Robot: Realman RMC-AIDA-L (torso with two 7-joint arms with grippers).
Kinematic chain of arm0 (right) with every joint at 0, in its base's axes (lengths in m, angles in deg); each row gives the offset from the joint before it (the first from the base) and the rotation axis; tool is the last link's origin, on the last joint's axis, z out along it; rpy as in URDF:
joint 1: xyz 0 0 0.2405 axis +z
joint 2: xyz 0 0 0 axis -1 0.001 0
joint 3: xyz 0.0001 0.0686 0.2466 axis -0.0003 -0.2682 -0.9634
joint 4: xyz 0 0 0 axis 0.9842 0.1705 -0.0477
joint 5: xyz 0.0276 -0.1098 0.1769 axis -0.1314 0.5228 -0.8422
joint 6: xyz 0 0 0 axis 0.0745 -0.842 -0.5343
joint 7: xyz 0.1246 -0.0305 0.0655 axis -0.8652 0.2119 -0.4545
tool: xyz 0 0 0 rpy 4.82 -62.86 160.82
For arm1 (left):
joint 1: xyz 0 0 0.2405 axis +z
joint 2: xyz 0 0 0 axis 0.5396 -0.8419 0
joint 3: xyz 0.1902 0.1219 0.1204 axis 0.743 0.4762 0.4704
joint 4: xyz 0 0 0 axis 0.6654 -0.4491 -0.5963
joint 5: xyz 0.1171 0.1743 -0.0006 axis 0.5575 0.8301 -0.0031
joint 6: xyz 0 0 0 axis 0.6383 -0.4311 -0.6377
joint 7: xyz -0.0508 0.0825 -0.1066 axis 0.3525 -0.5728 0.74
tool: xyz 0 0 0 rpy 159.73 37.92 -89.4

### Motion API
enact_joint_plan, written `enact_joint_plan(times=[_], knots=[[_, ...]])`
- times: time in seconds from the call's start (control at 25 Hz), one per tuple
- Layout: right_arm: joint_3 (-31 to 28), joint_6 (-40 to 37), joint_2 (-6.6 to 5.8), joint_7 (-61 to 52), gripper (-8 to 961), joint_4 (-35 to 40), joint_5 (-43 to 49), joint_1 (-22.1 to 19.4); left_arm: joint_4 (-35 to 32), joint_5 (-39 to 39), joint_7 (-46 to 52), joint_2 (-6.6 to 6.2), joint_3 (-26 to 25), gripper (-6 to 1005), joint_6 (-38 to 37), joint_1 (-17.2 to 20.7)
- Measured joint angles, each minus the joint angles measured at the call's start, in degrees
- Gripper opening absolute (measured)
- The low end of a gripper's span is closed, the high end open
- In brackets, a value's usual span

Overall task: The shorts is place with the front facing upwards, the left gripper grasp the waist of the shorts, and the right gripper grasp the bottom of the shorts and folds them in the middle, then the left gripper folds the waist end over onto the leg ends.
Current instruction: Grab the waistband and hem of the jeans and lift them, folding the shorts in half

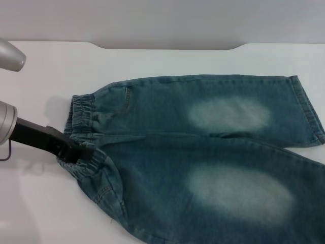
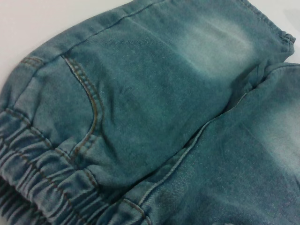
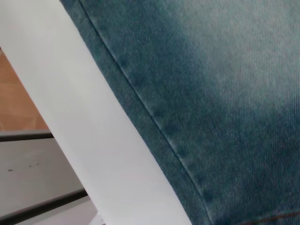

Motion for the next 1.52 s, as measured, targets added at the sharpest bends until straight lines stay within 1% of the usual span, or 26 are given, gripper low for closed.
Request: enact_joint_plan(times=[0.04, 0.24, 0.4, 0.68, 0.8, 1.04, 1.16, 1.28, 1.4, 1.52], knots=[[0.14, 0.0, 0.02, 0.0, 61, -0.01, 0.0, -0.05, 0.0, 0.0, 0.0, 0.01, 0.0, 38, 0.0, 0.0], [0.4, 0.25, 0.05, 0.13, 15, 0.4, 0.0, -0.33, 0.0, 0.0, 0.0, -0.01, -0.05, 39, 0.0, 0.0], [0.05, 1.7, 0.06, 0.98, 15, 1.17, -0.72, -0.69, -0.28, -0.07, 0.0, 0.03, -0.5, 40, 0.34, -0.04], [-0.31, 3.16, -0.23, 2.41, 15, 5.92, -6.41, -2.76, -0.54, -0.61, -0.07, 0.09, -1.25, 39, 1.38, -0.49], [-0.36, 3.41, -0.26, 2.92, 15, 7.41, -8.01, -3.31, -0.73, -1.42, -0.59, 0.48, -2.43, 39, 1.55, -1.21], [-0.82, 3.62, -0.26, 3.26, 15, 10.2, -10.87, -4.2, -2.22, -2.12, -0.78, 1.31, -2.52, 39, 1.46, -2.4], [-2.28, 3.62, -0.3, 3.67, 15, 12.49, -13.46, -5.06, -2.98, -3.02, -0.79, 1.59, -2.48, 38, 1.38, -2.74], [-5.07, 3.89, -0.29, 4.66, 15, 13.49, -14.63, -5.24, -3.8, -3.94, -0.74, 1.84, -2.32, 38, 1.53, -3.07], [-8.44, 5.65, -0.2, 6.03, 15, 14.19, -15.91, -5.49, -5.21, -4.1, -0.5, 2.38, -2.49, 39, 1.76, -3.29], [-10.93, 7.59, -0.47, 6.93, 15, 14.3, -17.84, -5.86, -6.77, -4.55, -0.39, 2.62, -2.64, 39, 1.85, -3.24]])
